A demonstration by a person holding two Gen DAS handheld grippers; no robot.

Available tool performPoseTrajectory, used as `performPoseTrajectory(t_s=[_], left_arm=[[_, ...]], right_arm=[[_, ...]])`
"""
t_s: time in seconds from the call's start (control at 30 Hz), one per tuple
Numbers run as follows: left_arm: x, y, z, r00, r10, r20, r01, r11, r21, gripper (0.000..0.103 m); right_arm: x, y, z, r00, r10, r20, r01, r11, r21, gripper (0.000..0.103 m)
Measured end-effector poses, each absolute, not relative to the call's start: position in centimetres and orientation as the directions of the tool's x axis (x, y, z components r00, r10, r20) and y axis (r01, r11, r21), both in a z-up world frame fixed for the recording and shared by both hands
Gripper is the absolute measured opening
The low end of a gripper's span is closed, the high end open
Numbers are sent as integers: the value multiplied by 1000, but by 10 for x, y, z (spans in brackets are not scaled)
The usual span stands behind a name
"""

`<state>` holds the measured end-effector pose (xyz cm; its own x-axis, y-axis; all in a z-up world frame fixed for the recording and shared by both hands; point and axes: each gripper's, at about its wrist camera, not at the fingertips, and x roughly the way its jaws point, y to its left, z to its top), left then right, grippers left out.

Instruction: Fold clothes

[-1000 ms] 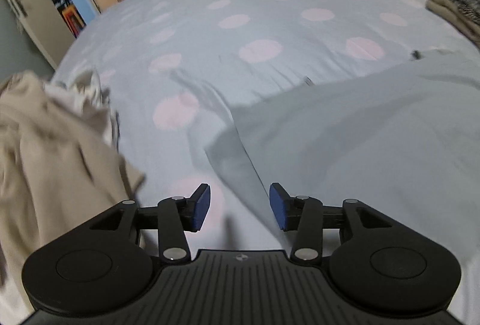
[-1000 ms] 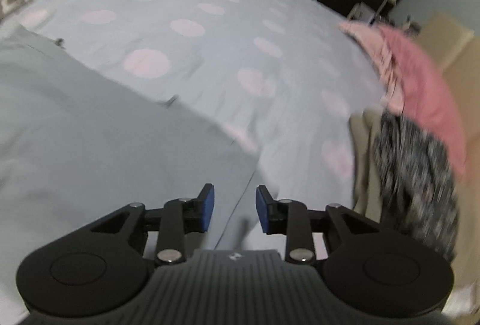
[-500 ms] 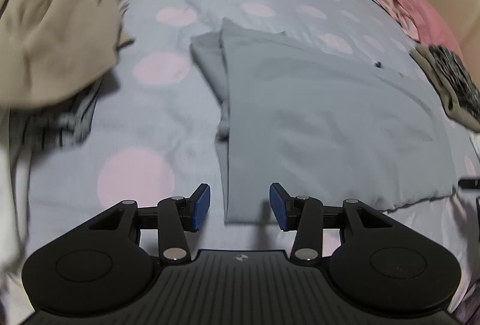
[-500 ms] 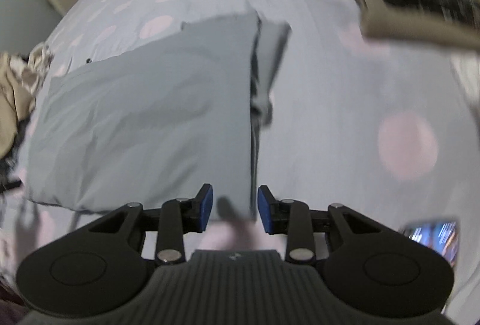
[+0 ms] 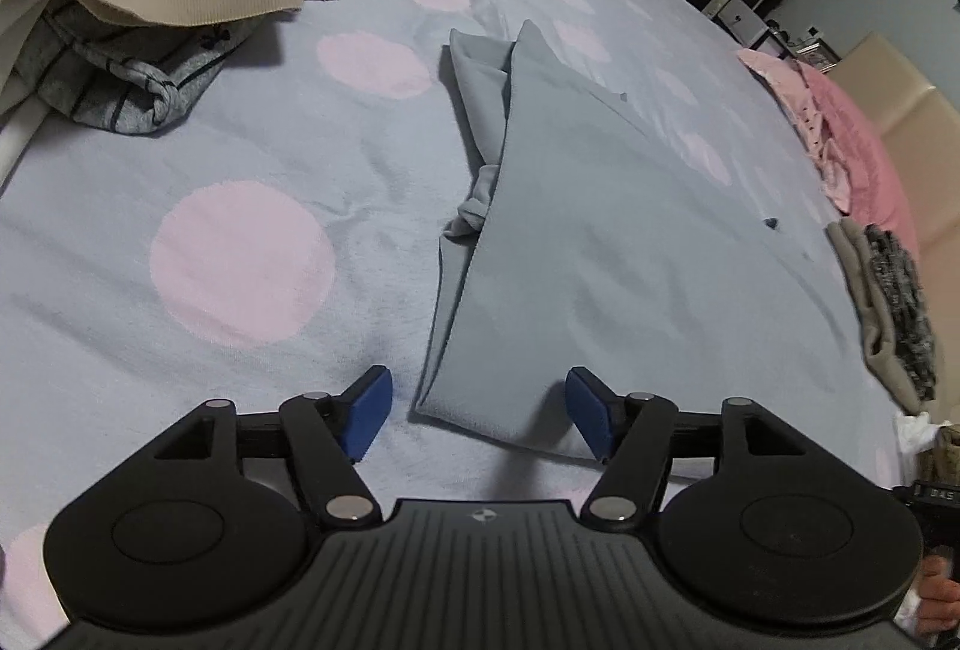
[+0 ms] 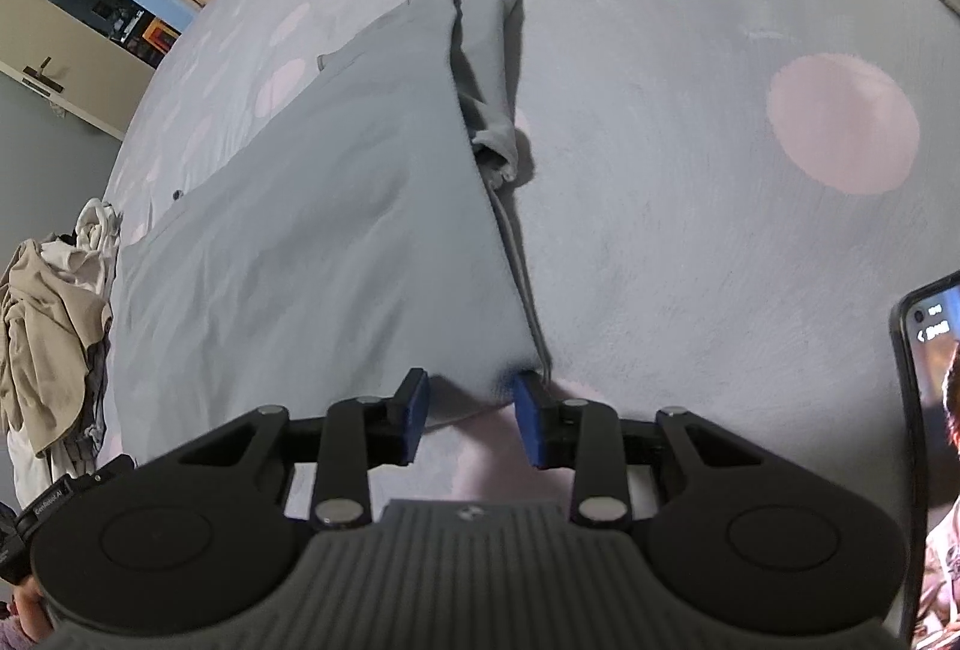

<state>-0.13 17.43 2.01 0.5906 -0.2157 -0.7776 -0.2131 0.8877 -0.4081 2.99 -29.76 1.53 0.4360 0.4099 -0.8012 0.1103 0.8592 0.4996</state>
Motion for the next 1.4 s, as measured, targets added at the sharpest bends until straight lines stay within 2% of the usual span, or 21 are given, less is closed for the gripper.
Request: performPoseTrajectory(t_s=[0.03, 0.07, 0.13, 0.17, 0.27, 0.47, 0.57, 0.6, 0.63, 0.67, 0.7, 0.73, 0.8, 0.83, 0.9, 0.93, 1.07, 1.2, 1.4], left_arm=[[-1, 172, 22, 593, -191, -782, -219, 896, -385, 40], [-2, 169, 23, 596, -166, -786, -226, 904, -362, 33], [-3, 170, 26, 602, -157, -783, -233, 903, -360, 12], [-4, 172, 28, 602, -159, -782, -240, 899, -367, 5], [-7, 179, 34, 601, -146, -786, -254, 898, -360, 3], [-6, 177, 40, 561, -20, -827, -270, 941, -206, 0], [-10, 186, 41, 571, -49, -820, -278, 928, -249, 0], [-11, 188, 43, 583, -66, -810, -271, 924, -270, 4], [-11, 188, 45, 591, -77, -803, -257, 926, -278, 17], [-12, 186, 48, 597, -79, -798, -246, 929, -275, 24], [-12, 183, 50, 606, -79, -791, -233, 934, -272, 37], [-13, 180, 53, 619, -78, -782, -221, 938, -268, 45], [-13, 171, 58, 637, -85, -766, -187, 947, -261, 47], [-13, 165, 61, 645, -88, -759, -168, 953, -254, 51], [-15, 152, 66, 671, -59, -739, -141, 969, -205, 56], [-17, 146, 68, 684, -40, -729, -132, 975, -177, 58], [-22, 128, 68, 700, 10, -714, -117, 988, -101, 59], [-22, 130, 56, 669, -16, -743, -154, 975, -159, 59], [-16, 146, 37, 603, -81, -794, -215, 941, -260, 59]], right_arm=[[30, -297, 16, 442, 404, -801, 108, 862, 494, 17], [29, -297, 18, 450, 399, -799, 108, 864, 492, 5], [28, -297, 22, 464, 395, -793, 101, 865, 491, 4], [27, -296, 26, 474, 385, -792, 95, 872, 481, 4], [24, -294, 40, 507, 333, -795, 81, 900, 429, 3], [27, -288, 44, 503, 253, -827, 67, 942, 329, 3], [27, -288, 38, 478, 250, -842, 69, 945, 320, 5], [25, -287, 39, 484, 235, -843, 69, 950, 304, 11], [24, -287, 40, 489, 220, -844, 70, 955, 289, 14], [22, -285, 41, 498, 199, -844, 68, 961, 268, 24], [19, -281, 43, 515, 170, -840, 64, 970, 236, 38], [15, -276, 46, 532, 147, -834, 54, 977, 207, 42], [9, -265, 49, 561, 124, -819, 17, 987, 162, 44], [6, -260, 50, 573, 114, -812, 6, 990, 144, 45], [-2, -250, 52, 594, 107, -797, -22, 993, 116, 53], [-4, -246, 52, 601, 108, -792, -40, 994, 105, 54], [-10, -231, 49, 603, 120, -788, -111, 992, 65, 59], [-8, -234, 44, 587, 126, -800, -97, 992, 85, 61], [4, -261, 32, 547, 162, -821, 50, 973, 226, 61]])
